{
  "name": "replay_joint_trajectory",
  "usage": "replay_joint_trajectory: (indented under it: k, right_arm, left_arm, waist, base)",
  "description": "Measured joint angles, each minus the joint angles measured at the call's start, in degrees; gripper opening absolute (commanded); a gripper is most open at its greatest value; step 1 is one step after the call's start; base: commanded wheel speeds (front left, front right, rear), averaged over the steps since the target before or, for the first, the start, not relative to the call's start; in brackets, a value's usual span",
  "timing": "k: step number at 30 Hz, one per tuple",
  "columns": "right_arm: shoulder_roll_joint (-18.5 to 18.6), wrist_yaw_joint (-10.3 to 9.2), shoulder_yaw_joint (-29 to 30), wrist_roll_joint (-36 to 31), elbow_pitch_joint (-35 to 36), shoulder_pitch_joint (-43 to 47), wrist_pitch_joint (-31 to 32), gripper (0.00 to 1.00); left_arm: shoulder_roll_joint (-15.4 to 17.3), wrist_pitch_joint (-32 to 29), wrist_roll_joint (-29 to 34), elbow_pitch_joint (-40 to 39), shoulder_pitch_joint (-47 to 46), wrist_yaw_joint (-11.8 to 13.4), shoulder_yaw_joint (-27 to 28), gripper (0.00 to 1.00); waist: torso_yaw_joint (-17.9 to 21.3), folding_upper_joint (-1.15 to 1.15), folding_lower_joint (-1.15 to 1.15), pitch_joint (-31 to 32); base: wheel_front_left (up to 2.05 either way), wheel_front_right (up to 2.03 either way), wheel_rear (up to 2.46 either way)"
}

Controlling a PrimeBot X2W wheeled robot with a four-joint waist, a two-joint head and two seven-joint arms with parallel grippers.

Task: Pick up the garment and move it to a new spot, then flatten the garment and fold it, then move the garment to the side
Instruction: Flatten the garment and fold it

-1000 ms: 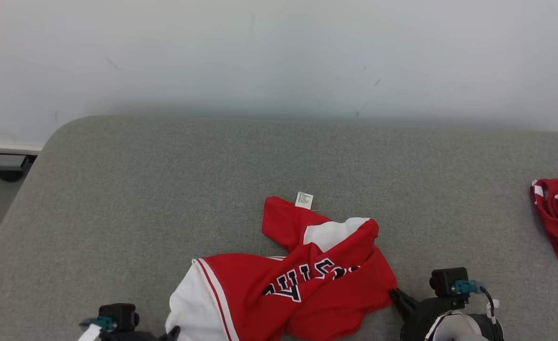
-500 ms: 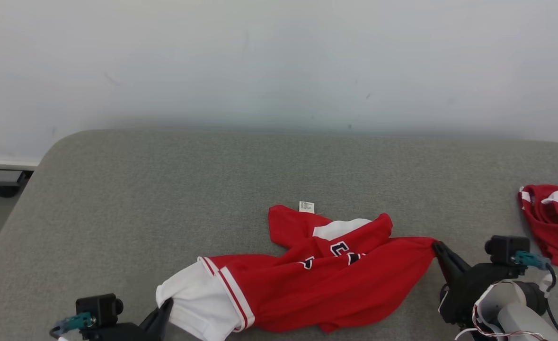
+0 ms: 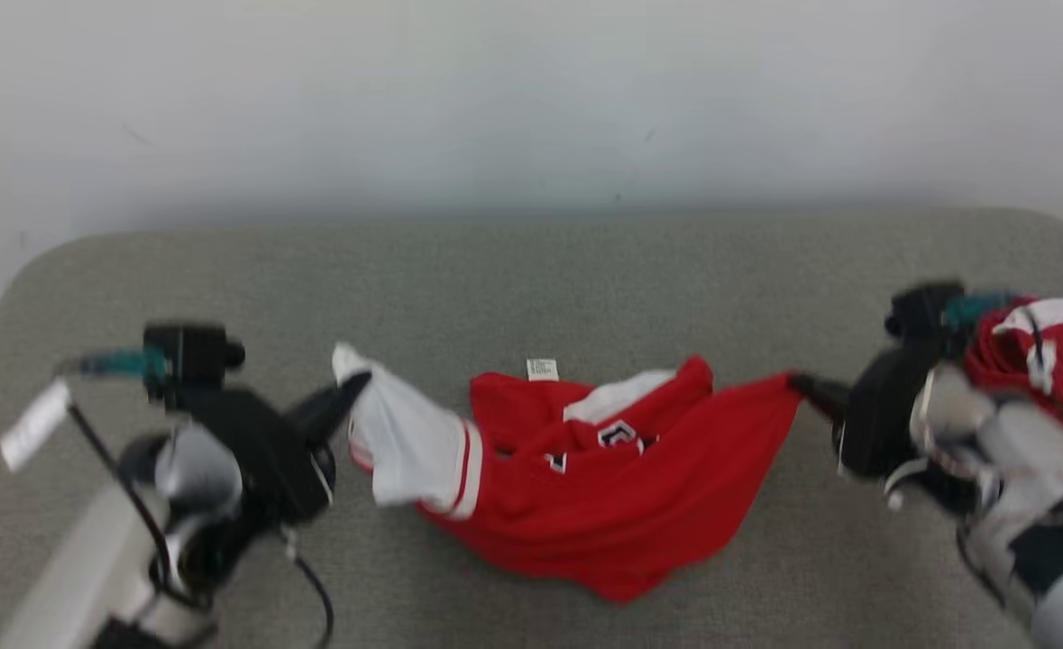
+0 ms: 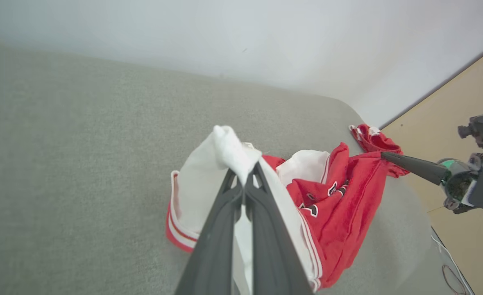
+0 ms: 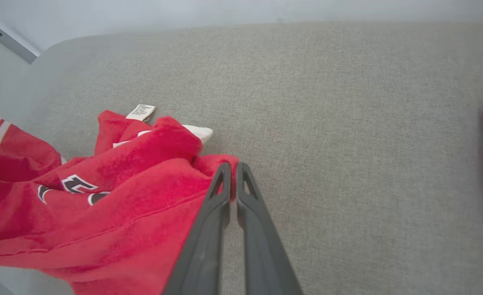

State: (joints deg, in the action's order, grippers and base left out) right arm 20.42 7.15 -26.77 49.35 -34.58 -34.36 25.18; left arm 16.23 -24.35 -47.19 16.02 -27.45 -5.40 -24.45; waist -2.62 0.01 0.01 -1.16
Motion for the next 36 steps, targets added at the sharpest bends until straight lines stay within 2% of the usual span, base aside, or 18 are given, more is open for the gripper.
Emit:
replay_joint_trajectory:
  k: [3,5,7,8,9,11,12,14,18,23,27,29,36]
  right_arm:
    - [0.07,-0.14,0.34,-0.32,-3.0,-6.49,4.86,0.0]
    - [0.09,-1.85,1.37,-1.19,-4.78,-14.28,7.64,0.0]
    - [0.3,-3.2,2.75,-2.66,-5.52,-24.02,7.93,0.0]
    - [0.76,-3.63,3.03,-4.52,-5.46,-29.14,6.73,0.0]
    - [1.67,-3.02,3.03,-6.77,-4.93,-33.94,4.94,0.0]
    - [3.16,-3.11,7.3,-8.65,-3.08,-44.9,-3.37,0.0]
    - [3.16,-3.11,7.3,-8.65,-3.08,-44.9,-3.37,0.0]
    - [3.66,-2.43,8.13,-8.58,-0.44,-46.2,-7.19,0.0]
    - [3.7,-0.8,6.38,-8.59,1.37,-39.02,-12.1,0.0]
    - [2.1,-0.36,5.06,-6.89,-0.81,-21.79,-17.35,0.0]
    - [1.9,-0.08,4.25,-5.41,-1.34,-7.35,-20.89,0.0]
    - [1.65,-0.08,3.9,-4.36,-2.21,-2.2,-22.37,0.0]
    - [-0.9,-0.05,2.23,-3.5,-2.32,7.3,-27.7,0.0]
  left_arm:
    - [0.45,-4.37,-0.11,3.49,-7.2,0.01,-0.02,0.0]
    - [0.83,-7.22,0.27,7.26,-16.16,0.46,1.38,0.0]
    - [0.47,-7.37,0.71,10.15,-26.4,1.98,3.98,0.0]
    - [-0.05,-6.27,1.75,10.9,-31.22,3.34,5.81,0.0]
    - [-0.58,-4.35,2.94,11.25,-35.55,4.63,7.68,0.0]
    - [-1.26,1.04,5.1,10.45,-45.26,6.13,10.63,0.0]
    - [-1.26,1.04,5.1,10.45,-45.26,6.13,10.63,0.0]
    - [-1.67,3.63,5.6,6.86,-46.13,6.33,11.39,0.0]
    - [-2.69,6.65,3.85,3.24,-40.25,5.73,12.8,0.0]
    - [-2.93,8.86,1.86,6.17,-19.65,5.38,11.94,0.0]
    - [-4.08,11.03,-0.45,7.73,-6.51,5.82,12.35,0.0]
    - [-3.69,11.47,0.0,7.72,-2.76,5.01,11.57,0.0]
    - [-3.97,15.04,-1.02,5.42,8.68,4.31,11.96,0.0]
  waist:
    - [0.54,0.0,0.0,-1.41]
    - [1.1,0.01,0.01,-2.86]
    - [1.67,0.0,0.01,-4.41]
    - [1.94,0.01,0.01,-5.21]
    - [2.19,0.01,0.01,-6.0]
    - [2.86,0.0,0.0,-8.43]
    - [2.86,0.0,0.0,-8.43]
    - [3.2,-0.02,-0.02,-10.12]
    - [3.57,0.0,0.01,-13.5]
    - [3.81,0.02,0.03,-15.26]
    - [3.88,0.0,-0.02,-13.89]
    - [3.86,0.01,-0.01,-12.68]
    - [3.82,-0.01,-0.02,-7.61]
  base:
    - [0.0,0.0,0.0]
    - [0.0,0.0,0.0]
    - [0.0,0.0,0.0]
    - [0.0,0.0,0.0]
    - [0.0,0.0,0.0]
    - [0.0,0.0,0.0]
    - [0.0,0.0,0.0]
    - [0.0,0.0,0.0]
    - [0.0,0.0,0.0]
    - [0.0,0.0,0.0]
    - [0.0,0.0,0.0]
    - [0.0,0.0,0.0]
    - [0.0,0.0,0.0]
